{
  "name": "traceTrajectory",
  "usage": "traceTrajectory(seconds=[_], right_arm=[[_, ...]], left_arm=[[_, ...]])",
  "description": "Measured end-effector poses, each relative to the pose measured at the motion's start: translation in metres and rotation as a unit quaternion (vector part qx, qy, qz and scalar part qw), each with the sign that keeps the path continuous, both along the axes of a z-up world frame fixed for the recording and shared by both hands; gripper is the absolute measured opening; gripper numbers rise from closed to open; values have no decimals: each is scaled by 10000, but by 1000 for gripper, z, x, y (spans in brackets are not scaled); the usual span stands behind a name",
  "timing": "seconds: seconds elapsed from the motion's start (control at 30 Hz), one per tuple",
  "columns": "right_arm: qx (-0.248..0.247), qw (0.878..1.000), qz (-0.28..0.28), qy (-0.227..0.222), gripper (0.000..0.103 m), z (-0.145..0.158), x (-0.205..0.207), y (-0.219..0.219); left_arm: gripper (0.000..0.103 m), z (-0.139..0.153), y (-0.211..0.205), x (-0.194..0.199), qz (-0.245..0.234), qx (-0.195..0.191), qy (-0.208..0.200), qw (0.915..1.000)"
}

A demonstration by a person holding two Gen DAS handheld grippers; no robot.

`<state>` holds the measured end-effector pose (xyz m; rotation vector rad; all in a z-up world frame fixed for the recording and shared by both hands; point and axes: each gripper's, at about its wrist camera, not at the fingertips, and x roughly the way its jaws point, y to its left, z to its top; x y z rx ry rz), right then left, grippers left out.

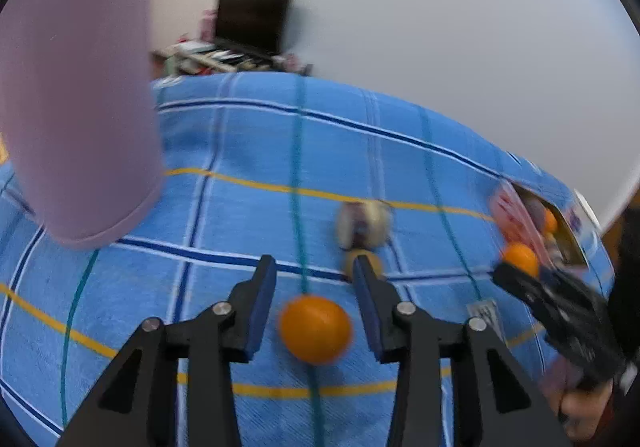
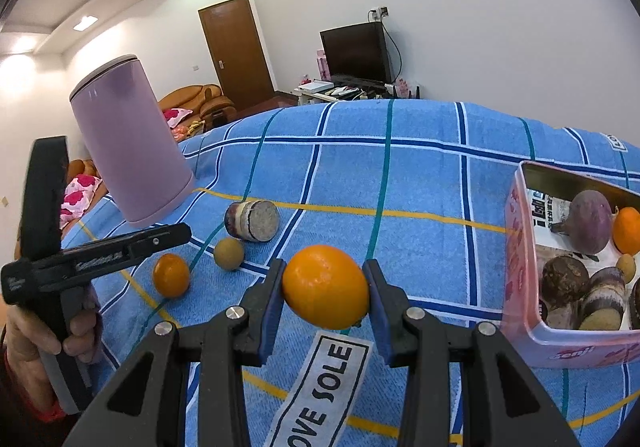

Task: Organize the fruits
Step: 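Grasp another orange with the left gripper while the right gripper holds its orange, then carry both oranges over the pink tin with both grippers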

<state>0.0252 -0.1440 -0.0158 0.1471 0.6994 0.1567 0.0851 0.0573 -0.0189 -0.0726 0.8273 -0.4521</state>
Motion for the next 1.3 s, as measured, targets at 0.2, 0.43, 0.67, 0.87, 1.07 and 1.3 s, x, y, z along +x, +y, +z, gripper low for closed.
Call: traceTrajectory(seconds=[0.2,0.43,0.67,0.87,1.07,1.3], right_arm=[[65,10000,21,47,41,-1,1,-1],[83,9999,11,59,41,-1,2,-2],[-6,10000,-49,-47,41,1,-2,0],[-444,9959,-178,-770,41,16,-18,7],[-580,9921,-282,-1077,41,24,-25,6],[-625,9909,-273,-1162,41,27,-27,4]], left_arm=[[61,-16,-13,-9,-93,730,192,9971],[41,-23,-19,-6,121,1118,141,9936],[41,-13,-10,-7,385,919,-95,9950],[41,16,-2,-19,688,328,-963,9924],[41,33,-11,-32,764,50,-1641,9835],[41,31,-33,-42,546,-18,-1904,9802]])
